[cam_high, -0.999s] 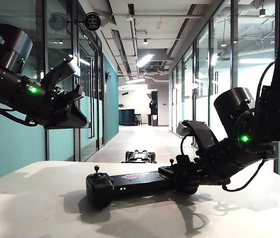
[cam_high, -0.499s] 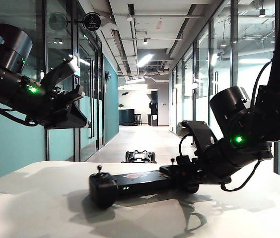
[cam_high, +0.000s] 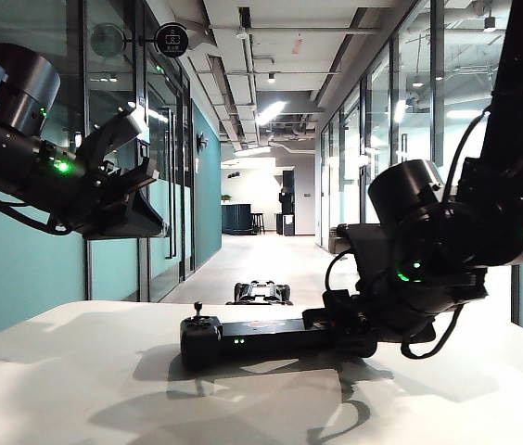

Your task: Push the left joystick on the remote control sitting on the white table forward to make the robot dog walk in a straight line until it approaches the door.

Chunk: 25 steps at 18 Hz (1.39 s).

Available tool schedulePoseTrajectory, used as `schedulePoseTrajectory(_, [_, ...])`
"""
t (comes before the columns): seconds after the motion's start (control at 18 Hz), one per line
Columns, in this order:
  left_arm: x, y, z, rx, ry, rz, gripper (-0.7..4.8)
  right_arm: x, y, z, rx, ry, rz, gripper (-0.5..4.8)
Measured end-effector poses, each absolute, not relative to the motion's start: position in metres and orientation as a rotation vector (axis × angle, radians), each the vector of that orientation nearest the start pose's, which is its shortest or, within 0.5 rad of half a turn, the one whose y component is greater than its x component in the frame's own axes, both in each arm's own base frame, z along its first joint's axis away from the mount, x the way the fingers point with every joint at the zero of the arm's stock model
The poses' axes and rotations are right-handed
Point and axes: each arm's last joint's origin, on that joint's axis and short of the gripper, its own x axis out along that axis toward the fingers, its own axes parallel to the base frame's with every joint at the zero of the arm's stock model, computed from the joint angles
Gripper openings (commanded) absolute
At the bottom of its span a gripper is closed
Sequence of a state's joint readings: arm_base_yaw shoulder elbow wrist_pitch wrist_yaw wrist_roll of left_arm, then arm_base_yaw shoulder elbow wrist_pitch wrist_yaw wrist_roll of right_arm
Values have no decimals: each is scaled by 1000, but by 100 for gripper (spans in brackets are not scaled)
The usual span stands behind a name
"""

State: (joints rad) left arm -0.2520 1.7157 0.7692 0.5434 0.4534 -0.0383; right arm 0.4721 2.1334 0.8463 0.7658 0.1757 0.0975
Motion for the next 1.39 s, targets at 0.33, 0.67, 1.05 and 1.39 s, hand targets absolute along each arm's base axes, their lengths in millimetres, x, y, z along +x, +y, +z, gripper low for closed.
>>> schedulePoseTrajectory(0.33, [325, -97, 158, -78, 430, -687, -6, 332, 162, 61, -56, 496, 148, 210])
schedulePoseTrajectory(0.67, [338, -101, 150, -84, 445, -702, -6, 333, 160, 61, -50, 490, 106, 210])
schedulePoseTrajectory(1.05, [372, -112, 142, -102, 444, -789, -6, 333, 160, 61, -51, 486, 87, 210])
schedulePoseTrajectory(1.39, [394, -119, 122, -120, 487, -851, -6, 333, 160, 61, -48, 486, 84, 210])
